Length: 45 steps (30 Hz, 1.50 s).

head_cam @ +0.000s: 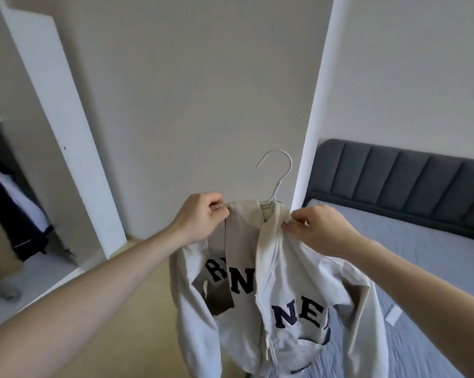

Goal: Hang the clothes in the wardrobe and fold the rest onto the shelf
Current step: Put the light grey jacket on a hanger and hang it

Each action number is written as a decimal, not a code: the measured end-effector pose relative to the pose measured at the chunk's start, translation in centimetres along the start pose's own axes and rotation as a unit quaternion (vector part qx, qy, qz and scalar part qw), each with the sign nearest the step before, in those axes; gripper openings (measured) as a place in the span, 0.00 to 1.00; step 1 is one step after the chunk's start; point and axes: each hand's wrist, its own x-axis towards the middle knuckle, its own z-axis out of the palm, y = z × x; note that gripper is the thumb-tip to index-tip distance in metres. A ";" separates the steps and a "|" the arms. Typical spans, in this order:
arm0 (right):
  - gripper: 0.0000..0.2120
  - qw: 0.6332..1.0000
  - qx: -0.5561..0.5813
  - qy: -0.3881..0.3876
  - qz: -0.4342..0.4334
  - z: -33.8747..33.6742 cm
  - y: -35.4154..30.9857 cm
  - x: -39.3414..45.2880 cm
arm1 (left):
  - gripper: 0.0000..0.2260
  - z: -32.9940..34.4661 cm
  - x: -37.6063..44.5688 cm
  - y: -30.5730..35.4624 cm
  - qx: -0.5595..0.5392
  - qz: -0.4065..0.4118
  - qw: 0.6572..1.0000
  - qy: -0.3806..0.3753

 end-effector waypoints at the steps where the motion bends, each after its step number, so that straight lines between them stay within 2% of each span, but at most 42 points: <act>1: 0.23 0.999 0.038 0.000 -0.014 0.5 -1.0 0.6 | 0.15 -0.8 -0.1 -0.8 -0.003 -0.010 1.000 0.008; 6: 0.21 0.978 0.207 0.024 -0.029 4.8 -7.4 4.4 | 0.11 -5.6 -0.1 -5.3 -0.011 -0.064 0.997 0.049; 12: 0.19 0.958 0.287 0.011 -0.021 10.7 -16.5 10.4 | 0.05 -13.4 -1.5 -13.9 0.095 -0.072 0.987 0.106; 16: 0.19 0.948 0.318 -0.001 -0.011 15.3 -22.7 14.4 | 0.12 -19.0 -3.1 -20.5 0.127 -0.077 0.981 0.124; 23: 0.21 0.915 0.401 -0.038 -0.024 22.7 -34.4 20.6 | 0.13 -27.1 -6.0 -30.2 0.098 -0.133 0.979 0.121; 27: 0.23 0.897 0.437 -0.057 -0.041 25.7 -39.8 24.0 | 0.16 -30.5 -7.5 -34.3 0.084 -0.165 0.975 0.120; 35: 0.23 0.875 0.467 -0.104 -0.081 30.8 -48.2 33.1 | 0.15 -37.5 -8.7 -42.9 0.116 -0.241 0.953 0.142; 45: 0.24 0.839 0.453 -0.233 -0.192 38.1 -58.3 45.5 | 0.12 -44.2 -8.1 -52.7 0.122 -0.376 0.893 0.216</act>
